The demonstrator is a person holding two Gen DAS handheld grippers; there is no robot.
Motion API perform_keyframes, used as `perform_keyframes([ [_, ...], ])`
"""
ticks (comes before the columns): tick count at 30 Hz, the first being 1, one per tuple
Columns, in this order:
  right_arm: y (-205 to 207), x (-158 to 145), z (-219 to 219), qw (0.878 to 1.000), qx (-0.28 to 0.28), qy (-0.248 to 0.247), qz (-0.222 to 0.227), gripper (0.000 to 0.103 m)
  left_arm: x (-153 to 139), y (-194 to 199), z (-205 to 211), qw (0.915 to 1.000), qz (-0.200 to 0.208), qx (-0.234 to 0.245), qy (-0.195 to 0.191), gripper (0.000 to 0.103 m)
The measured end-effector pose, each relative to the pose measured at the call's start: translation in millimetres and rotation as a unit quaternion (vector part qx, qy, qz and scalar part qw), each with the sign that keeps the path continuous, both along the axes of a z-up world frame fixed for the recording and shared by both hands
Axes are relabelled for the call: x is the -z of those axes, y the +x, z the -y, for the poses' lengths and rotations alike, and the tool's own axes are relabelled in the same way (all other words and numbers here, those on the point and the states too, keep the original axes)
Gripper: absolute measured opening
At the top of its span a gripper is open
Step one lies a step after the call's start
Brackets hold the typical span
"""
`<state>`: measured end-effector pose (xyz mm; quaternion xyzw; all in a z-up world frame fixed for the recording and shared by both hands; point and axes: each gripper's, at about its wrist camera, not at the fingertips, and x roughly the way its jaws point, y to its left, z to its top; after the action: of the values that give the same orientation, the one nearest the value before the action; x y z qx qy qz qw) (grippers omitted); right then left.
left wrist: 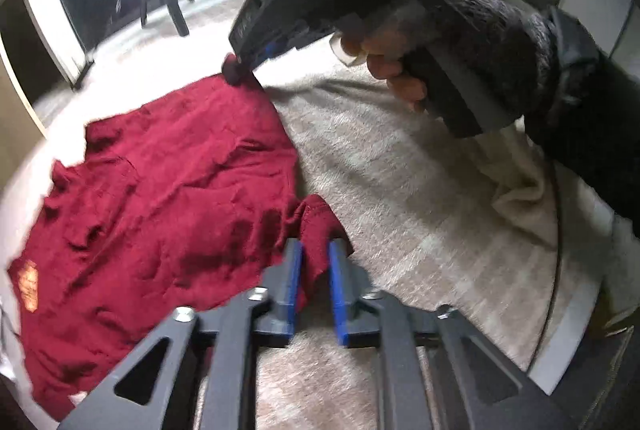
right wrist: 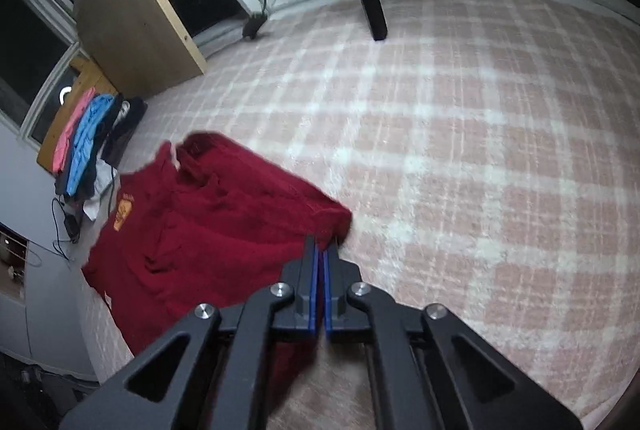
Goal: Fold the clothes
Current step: 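Open both grippers and lift them away from the flattened sweatshirt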
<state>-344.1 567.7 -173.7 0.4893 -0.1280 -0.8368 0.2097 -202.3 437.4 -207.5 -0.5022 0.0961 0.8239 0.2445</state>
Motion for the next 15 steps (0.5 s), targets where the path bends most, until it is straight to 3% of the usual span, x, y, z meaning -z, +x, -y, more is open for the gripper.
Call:
perform_keyframes([
  [3, -1.6, -23.0, -10.2, 0.999, 0.021, 0.001, -0.05, 0.002, -23.8, -1.6, 27.8, 0.9989, -0.008, -0.022, 0.041, 0.015],
  [6, -6.4, -23.9, -14.3, 0.999, 0.017, 0.011, -0.026, 0.013, -47.9, 5.5, 71.5, 0.9972, -0.015, -0.051, 0.052, 0.015],
  [9, 10.5, -24.6, -26.0, 0.999, 0.031, 0.024, -0.016, 0.017, -63.5, 22.6, 130.7, 0.9945, -0.026, -0.099, 0.023, 0.017],
  [11, 38.2, -27.3, -36.6, 0.999, 0.03, 0.001, -0.011, 0.018, -63.7, 38.4, 172.2, 0.9914, -0.02, -0.13, -0.003, 0.019],
  [15, 107.9, -23.6, -36.1, 1.0, -0.021, -0.014, 0.005, 0.018, -44.3, 70.3, 250.5, 0.9778, 0.011, -0.199, -0.064, 0.019],
])
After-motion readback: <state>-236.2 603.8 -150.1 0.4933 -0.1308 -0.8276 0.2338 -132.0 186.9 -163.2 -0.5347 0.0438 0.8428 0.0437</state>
